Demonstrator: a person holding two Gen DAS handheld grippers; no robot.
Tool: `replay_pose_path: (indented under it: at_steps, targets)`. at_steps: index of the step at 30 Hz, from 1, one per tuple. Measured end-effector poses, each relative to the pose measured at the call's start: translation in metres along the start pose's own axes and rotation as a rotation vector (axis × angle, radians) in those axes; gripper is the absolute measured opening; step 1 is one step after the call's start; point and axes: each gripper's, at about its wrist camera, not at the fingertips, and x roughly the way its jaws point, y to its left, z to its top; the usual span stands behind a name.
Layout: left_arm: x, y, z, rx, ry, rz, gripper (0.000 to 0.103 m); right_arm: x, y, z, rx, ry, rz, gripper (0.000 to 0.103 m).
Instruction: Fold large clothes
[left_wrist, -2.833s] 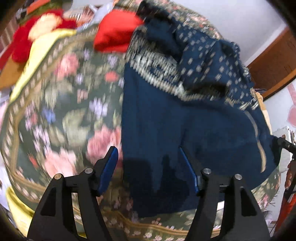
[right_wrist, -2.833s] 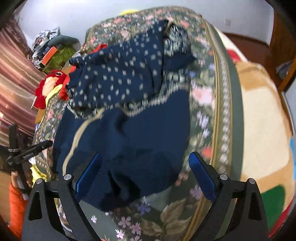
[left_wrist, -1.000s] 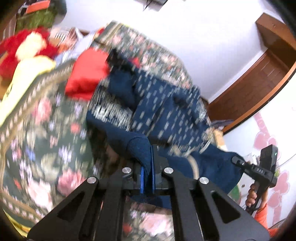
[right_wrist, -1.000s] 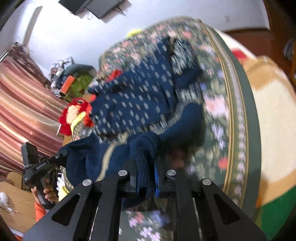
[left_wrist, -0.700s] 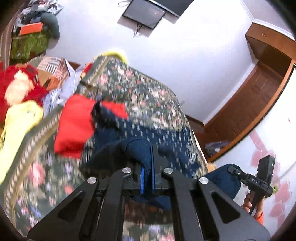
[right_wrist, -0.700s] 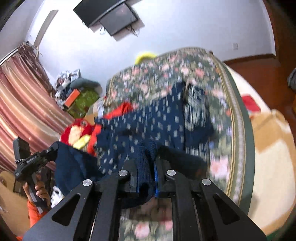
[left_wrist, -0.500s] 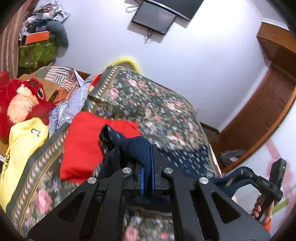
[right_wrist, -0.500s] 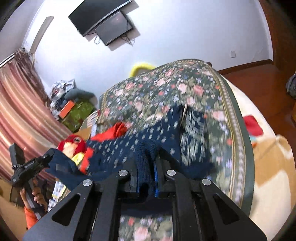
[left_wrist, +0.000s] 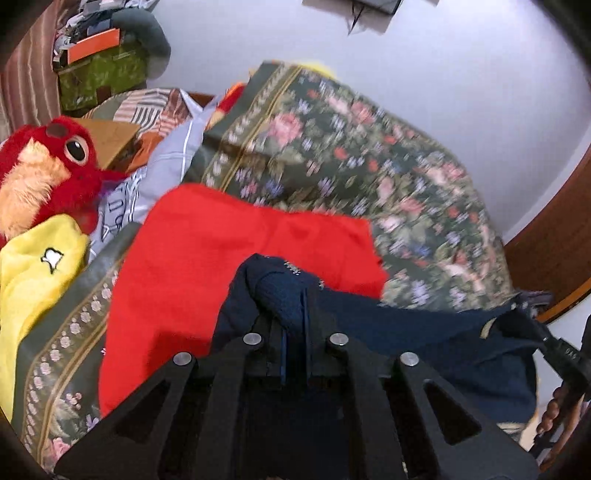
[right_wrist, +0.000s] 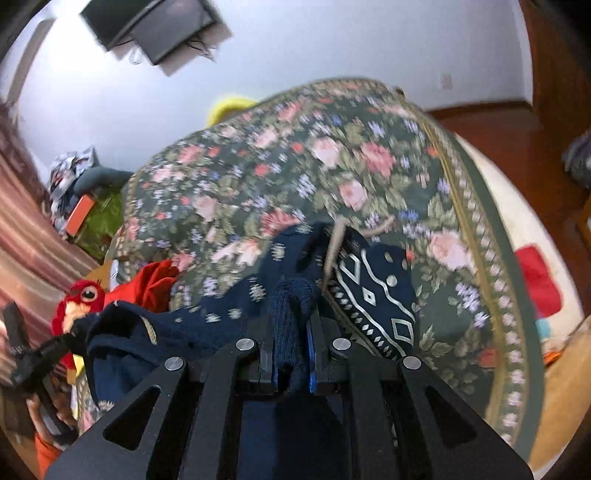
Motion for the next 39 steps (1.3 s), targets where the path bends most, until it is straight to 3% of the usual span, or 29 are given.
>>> replay_pose_path:
  at_steps: [3, 4, 5, 6, 7, 8, 9, 12, 18, 25, 29, 33, 39]
  targets:
    - [0.01, 0.0, -0.006, 0.03, 0.042, 0.009, 0.013, 0.01, -0.013, -0.005, 0.033, 0.021, 0.001, 0.013]
    - [0.01, 0.001, -0.009, 0.043, 0.06, 0.008, 0.015, 0.01, -0.015, -0.008, 0.026, 0.025, -0.01, 0.016]
    - [0.008, 0.002, -0.011, 0.048, 0.066, 0.003, 0.018, 0.008, -0.015, -0.008, 0.014, 0.02, -0.032, 0.028]
    - [0.004, 0.003, -0.012, 0.047, 0.072, -0.006, 0.024, 0.003, -0.015, -0.009, -0.004, 0.004, -0.074, 0.038]
    - [-0.001, 0.006, -0.013, 0.04, 0.08, -0.012, 0.03, -0.004, -0.015, -0.009, -0.017, -0.008, -0.093, 0.042]
    - [-0.005, 0.008, -0.013, 0.033, 0.083, -0.016, 0.043, -0.008, -0.015, -0.009, -0.023, -0.012, -0.099, 0.043]
    - [-0.014, 0.011, -0.015, 0.021, 0.081, -0.021, 0.048, -0.013, -0.016, -0.008, -0.026, -0.014, -0.103, 0.043]
    - [-0.033, 0.015, -0.019, 0.022, 0.071, -0.023, 0.048, -0.037, -0.013, -0.011, -0.052, -0.033, -0.126, 0.043]
    - [-0.062, 0.007, -0.039, 0.093, 0.083, -0.072, 0.048, -0.066, 0.005, -0.024, -0.116, -0.052, -0.091, 0.043]
    - [-0.048, -0.05, -0.072, 0.291, 0.151, -0.103, 0.048, -0.05, 0.042, -0.047, -0.238, 0.018, -0.052, 0.043]
    - [-0.027, -0.08, -0.076, 0.368, 0.145, -0.087, 0.052, -0.029, 0.061, -0.056, -0.271, 0.063, -0.013, 0.045]
    - [-0.006, -0.086, -0.059, 0.339, 0.068, 0.029, 0.055, -0.006, 0.079, -0.059, -0.312, 0.084, 0.0, 0.05]
    - [0.012, -0.069, -0.021, 0.296, 0.017, 0.142, 0.055, 0.02, 0.076, -0.048, -0.292, 0.097, -0.012, 0.053]
